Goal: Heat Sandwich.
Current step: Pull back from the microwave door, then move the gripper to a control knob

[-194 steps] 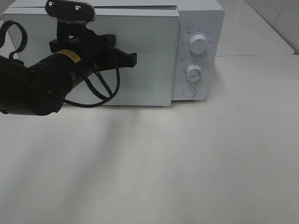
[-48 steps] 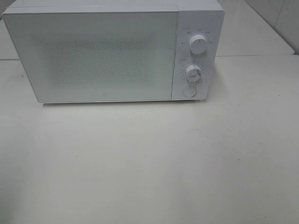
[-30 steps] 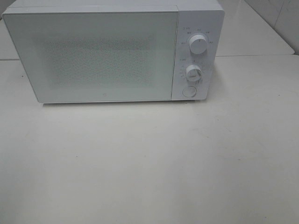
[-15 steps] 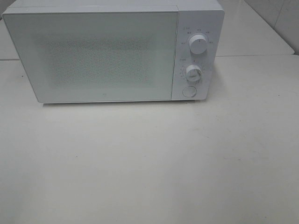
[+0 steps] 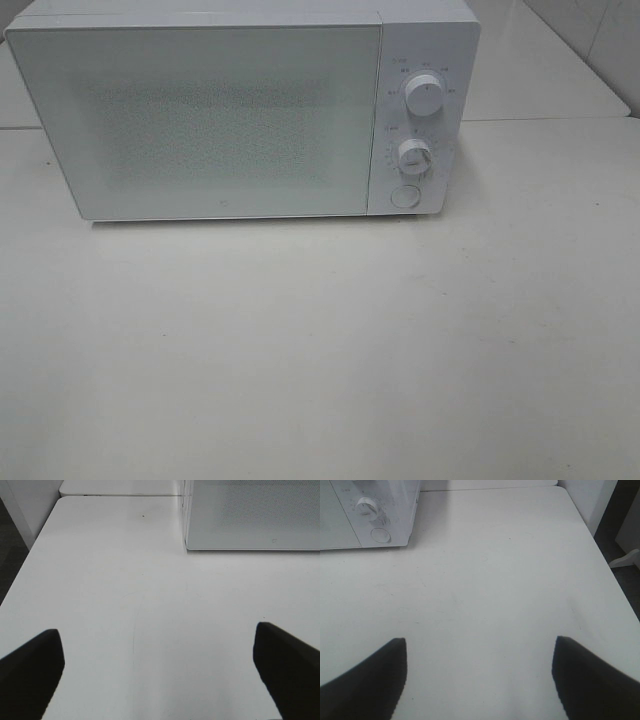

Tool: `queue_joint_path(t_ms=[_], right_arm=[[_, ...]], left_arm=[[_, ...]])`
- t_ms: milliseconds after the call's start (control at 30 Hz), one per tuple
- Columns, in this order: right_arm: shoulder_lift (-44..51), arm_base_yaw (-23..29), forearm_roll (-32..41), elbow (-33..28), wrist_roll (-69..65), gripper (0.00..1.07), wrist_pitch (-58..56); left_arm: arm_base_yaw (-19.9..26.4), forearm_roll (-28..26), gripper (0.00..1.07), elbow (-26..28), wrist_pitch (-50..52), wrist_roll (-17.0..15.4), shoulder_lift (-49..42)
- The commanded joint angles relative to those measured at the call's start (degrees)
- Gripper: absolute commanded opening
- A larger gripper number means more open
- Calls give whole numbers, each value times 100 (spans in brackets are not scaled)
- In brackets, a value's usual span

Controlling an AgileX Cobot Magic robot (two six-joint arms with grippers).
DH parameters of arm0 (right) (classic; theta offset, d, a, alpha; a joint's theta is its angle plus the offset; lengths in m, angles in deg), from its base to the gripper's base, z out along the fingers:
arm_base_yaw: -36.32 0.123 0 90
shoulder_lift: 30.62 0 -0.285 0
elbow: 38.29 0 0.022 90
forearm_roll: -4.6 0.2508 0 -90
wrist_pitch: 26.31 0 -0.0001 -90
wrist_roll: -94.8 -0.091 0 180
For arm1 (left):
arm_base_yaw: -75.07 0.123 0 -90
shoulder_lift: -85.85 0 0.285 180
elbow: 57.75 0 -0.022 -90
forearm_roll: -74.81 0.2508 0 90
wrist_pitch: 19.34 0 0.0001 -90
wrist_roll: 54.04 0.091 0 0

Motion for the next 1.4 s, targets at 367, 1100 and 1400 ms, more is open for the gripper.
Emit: queue_joint_path(t_ms=[367,1100,1400], right_arm=[[109,-11,6,-23,0,76,63],[-34,17,6,86,17,75,160],[-854,17,34,143,17,75,859]], left_arm=[[-29,17,97,-6,29,0,-155],[-29,17,97,-6,29,0,-155],[-29,17,97,-6,29,0,-155]])
